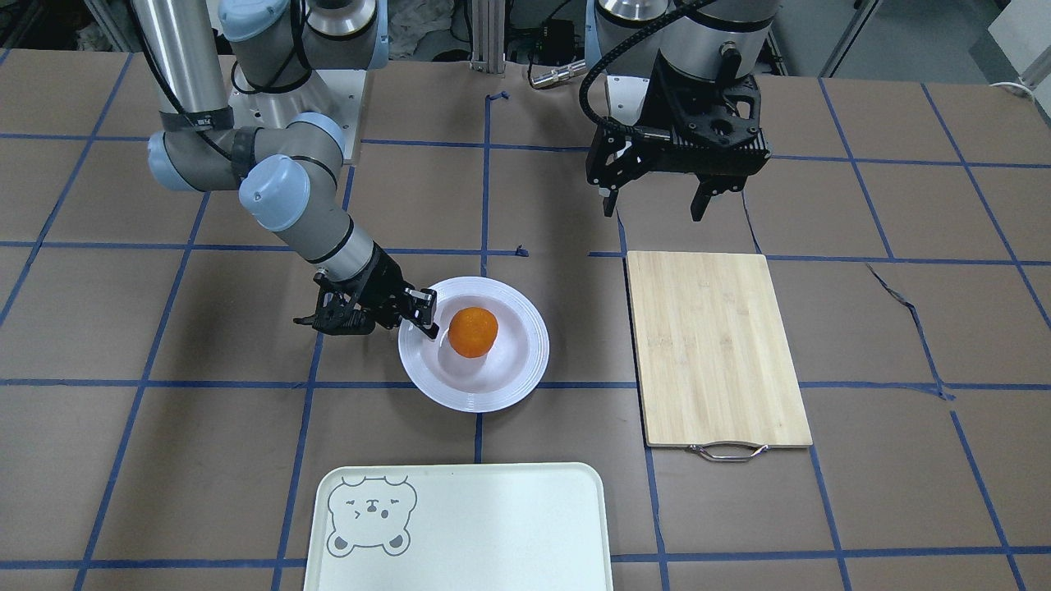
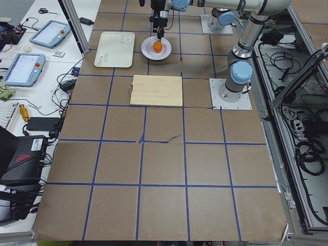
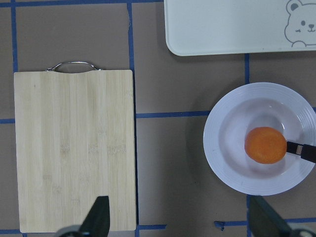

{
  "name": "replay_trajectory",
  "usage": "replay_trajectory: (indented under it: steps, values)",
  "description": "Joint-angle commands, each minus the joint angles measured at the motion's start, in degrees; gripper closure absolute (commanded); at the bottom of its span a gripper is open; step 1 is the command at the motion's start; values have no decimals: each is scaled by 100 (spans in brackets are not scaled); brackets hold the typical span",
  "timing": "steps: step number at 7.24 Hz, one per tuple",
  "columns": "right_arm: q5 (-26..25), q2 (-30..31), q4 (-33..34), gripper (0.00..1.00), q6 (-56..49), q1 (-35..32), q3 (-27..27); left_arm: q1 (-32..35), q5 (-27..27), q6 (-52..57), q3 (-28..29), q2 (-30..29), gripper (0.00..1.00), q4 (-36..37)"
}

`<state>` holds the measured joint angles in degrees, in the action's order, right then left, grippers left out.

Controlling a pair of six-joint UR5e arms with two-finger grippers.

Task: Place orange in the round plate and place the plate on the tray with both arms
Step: 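Lift the plate with the right gripper and carry it onto the bear tray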

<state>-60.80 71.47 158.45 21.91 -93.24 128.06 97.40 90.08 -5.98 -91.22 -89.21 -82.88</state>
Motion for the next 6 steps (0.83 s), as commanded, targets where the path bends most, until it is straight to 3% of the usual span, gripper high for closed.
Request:
replay_trajectory:
  steps: [1,3,5,6]
  values:
    - [303,130,-34,99,111,60,-9,-2,1,0,-1,0,0,0]
    - [558,130,-199,99,260,122,-331,-2,1,0,-1,0,0,0]
    - [560,-53,-1740,99,174,175,-1925,-2,1,0,-1,0,0,0]
    - [508,-559,-2078,99,69,175,-2743,-2,1,0,8,0,0,0]
